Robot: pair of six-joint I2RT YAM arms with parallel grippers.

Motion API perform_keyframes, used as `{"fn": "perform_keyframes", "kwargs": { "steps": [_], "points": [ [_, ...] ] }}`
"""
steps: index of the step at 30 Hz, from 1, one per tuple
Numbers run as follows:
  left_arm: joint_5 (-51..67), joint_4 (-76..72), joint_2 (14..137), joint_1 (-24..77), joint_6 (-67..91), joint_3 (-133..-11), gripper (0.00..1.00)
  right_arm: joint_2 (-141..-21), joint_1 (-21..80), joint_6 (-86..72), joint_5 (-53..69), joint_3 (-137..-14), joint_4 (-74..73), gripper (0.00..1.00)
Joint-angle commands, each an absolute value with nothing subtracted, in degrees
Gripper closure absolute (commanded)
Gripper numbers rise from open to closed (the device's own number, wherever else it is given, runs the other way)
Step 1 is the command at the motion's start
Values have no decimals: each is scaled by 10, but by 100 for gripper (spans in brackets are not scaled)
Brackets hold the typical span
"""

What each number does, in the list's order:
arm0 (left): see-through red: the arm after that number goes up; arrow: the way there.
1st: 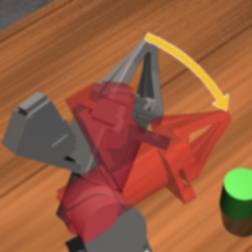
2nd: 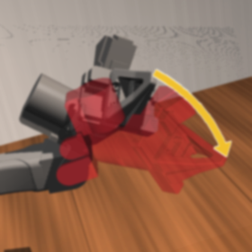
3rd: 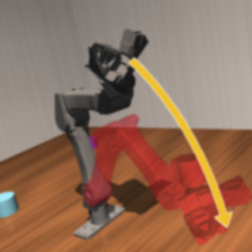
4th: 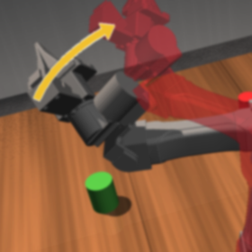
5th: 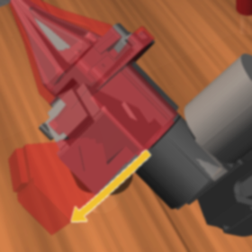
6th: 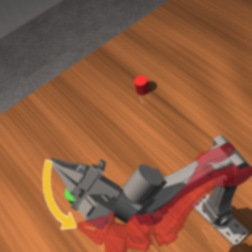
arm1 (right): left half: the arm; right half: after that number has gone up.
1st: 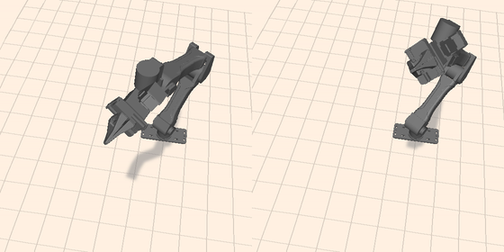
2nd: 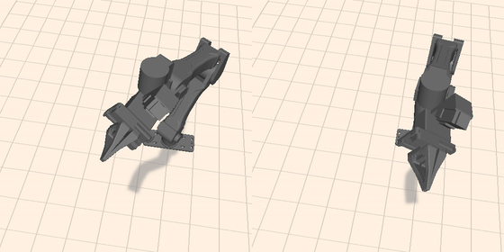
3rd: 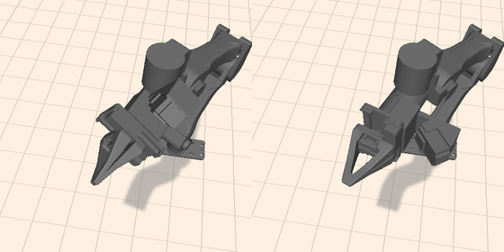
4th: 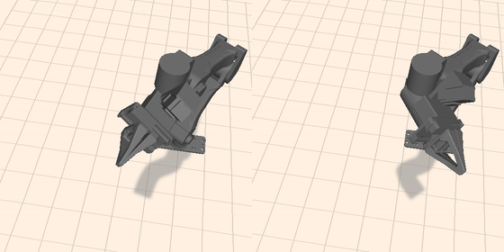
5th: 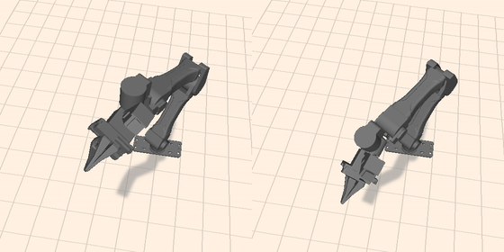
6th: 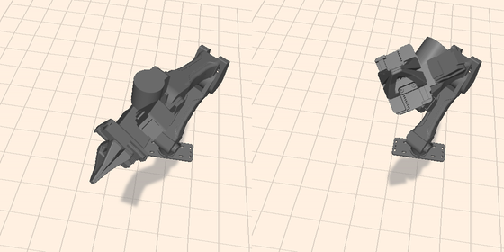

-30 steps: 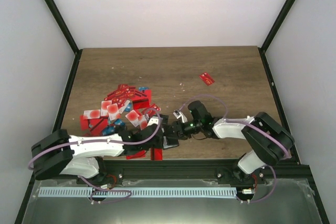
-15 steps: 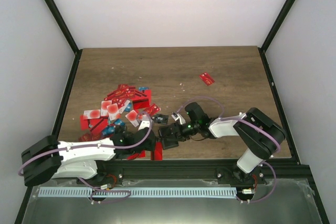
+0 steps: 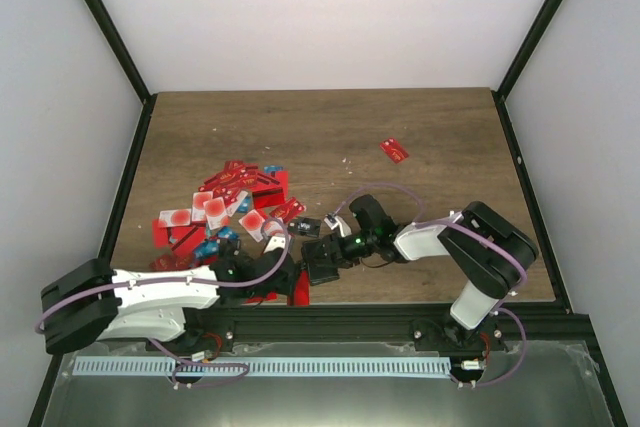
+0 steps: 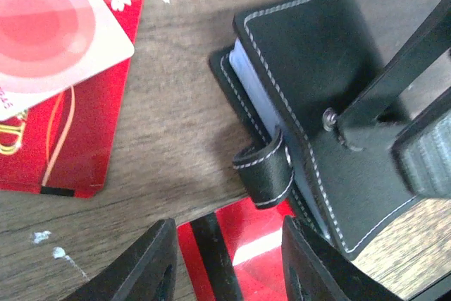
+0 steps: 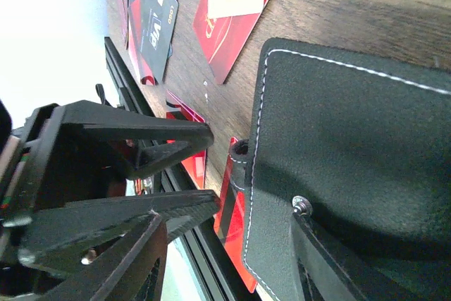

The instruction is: Put the credit cards into the card holder

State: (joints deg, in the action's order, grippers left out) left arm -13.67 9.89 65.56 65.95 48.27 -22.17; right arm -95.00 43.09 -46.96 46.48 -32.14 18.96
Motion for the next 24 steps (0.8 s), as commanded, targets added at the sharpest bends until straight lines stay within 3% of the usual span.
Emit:
{"fn": "perform_keyframes", "kwargs": {
  "steps": [1, 8, 16, 24],
  "points": [
    [-129, 87, 680, 670, 487, -217, 55, -965, 436, -451, 416, -317, 169, 50],
    [-142, 59, 720, 674, 480, -228, 50, -965, 436, -446, 419, -317, 164, 50],
    [-249, 118, 771, 674, 527, -267, 46, -961, 436, -439, 416, -311, 155, 50],
    [-310, 171, 664, 674, 582, -234, 47, -972, 436, -436, 416, -316, 151, 50]
  ]
}}
